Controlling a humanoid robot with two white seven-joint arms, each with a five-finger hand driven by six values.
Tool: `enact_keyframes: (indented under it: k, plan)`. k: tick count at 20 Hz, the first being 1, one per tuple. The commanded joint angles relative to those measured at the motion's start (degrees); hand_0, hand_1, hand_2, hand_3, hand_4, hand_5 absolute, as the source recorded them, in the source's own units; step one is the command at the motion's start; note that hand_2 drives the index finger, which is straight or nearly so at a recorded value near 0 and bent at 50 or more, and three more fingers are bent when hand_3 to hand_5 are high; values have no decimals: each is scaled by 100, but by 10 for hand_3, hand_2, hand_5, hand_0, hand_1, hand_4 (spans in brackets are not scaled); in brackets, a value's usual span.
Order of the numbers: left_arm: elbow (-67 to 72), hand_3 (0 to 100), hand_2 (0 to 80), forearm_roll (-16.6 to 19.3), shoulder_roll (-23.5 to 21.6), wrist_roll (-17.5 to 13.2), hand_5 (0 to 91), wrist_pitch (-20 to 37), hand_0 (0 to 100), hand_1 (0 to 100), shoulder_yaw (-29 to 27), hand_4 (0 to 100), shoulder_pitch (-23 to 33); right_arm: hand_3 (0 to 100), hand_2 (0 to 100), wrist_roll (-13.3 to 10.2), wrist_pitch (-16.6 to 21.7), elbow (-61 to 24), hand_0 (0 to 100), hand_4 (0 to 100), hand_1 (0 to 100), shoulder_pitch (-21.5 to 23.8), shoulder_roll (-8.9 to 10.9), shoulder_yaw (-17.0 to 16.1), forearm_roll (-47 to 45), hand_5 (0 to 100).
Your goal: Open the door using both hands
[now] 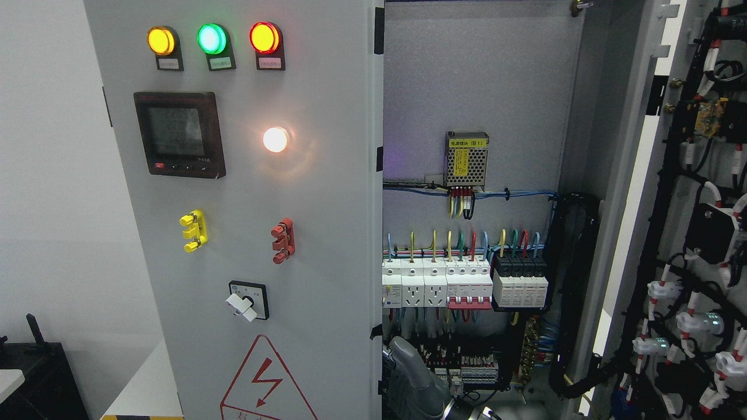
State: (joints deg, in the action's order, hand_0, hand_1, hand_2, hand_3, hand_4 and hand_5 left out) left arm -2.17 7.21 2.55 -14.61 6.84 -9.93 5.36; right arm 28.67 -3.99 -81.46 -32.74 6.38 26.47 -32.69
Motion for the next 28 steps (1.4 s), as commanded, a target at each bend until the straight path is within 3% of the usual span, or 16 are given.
enact_keyframes:
  k: [1, 15, 18, 28]
  plan:
    - [6, 0, 0, 0, 0, 2, 0, 2, 0, 0, 0, 43, 0, 0, 0, -2, -5, -116, 0, 0, 0, 4, -40, 113, 0, 0]
    - [6, 0, 0, 0, 0, 2, 0, 2, 0, 0, 0, 44, 0, 0, 0, 7, 4, -239, 0, 0, 0, 22, -31, 368, -352, 0]
    - [-3, 0, 0, 0, 0, 2, 0, 2, 0, 0, 0, 44, 0, 0, 0, 235, 13, -266, 0, 0, 0, 22, -31, 429, -352, 0]
    - [6, 0, 0, 0, 0, 2, 0, 2, 0, 0, 0, 43, 0, 0, 0, 358, 30, -397, 0, 0, 0, 31, -84, 578, -361, 0]
